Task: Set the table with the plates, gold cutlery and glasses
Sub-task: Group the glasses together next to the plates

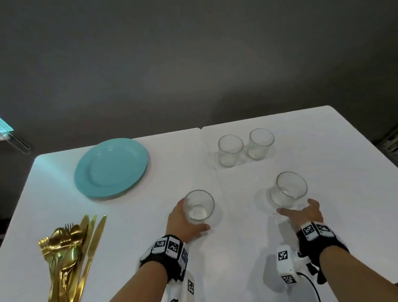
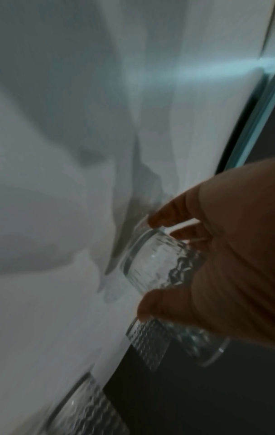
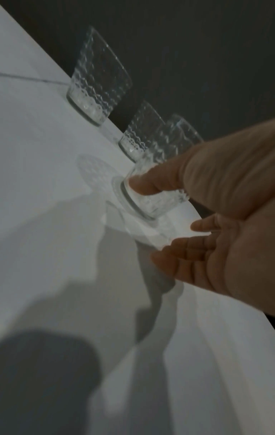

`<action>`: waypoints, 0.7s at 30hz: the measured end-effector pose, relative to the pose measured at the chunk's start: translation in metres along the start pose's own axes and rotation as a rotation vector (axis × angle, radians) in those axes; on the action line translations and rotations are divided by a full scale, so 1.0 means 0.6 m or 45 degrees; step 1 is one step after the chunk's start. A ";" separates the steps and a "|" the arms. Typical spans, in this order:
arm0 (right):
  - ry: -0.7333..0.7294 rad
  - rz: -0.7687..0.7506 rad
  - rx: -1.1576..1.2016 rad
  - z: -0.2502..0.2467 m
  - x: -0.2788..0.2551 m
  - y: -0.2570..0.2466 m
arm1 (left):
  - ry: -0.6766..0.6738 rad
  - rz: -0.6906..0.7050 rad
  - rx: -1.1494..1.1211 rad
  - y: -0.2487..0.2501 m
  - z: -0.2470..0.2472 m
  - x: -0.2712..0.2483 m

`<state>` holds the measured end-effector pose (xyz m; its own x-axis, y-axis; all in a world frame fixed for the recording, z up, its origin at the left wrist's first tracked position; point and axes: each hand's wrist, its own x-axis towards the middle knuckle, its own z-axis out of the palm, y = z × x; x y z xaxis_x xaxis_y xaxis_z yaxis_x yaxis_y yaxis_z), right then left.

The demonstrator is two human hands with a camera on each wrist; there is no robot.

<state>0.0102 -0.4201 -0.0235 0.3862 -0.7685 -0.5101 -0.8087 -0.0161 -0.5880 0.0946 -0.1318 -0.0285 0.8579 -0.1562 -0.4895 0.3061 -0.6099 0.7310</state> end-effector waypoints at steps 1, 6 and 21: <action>-0.010 -0.035 0.006 0.000 0.008 0.000 | 0.017 0.011 0.032 0.001 0.005 0.000; -0.058 -0.214 0.052 0.002 0.040 0.003 | 0.122 0.049 0.021 0.018 0.025 0.004; -0.114 -0.544 0.060 0.016 0.042 -0.021 | 0.344 0.004 -0.061 0.008 0.015 -0.034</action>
<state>0.0341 -0.4333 -0.0350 0.7205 -0.6404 -0.2660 -0.5473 -0.2898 -0.7852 0.0747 -0.1382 -0.0190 0.9359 0.0590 -0.3473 0.3169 -0.5713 0.7571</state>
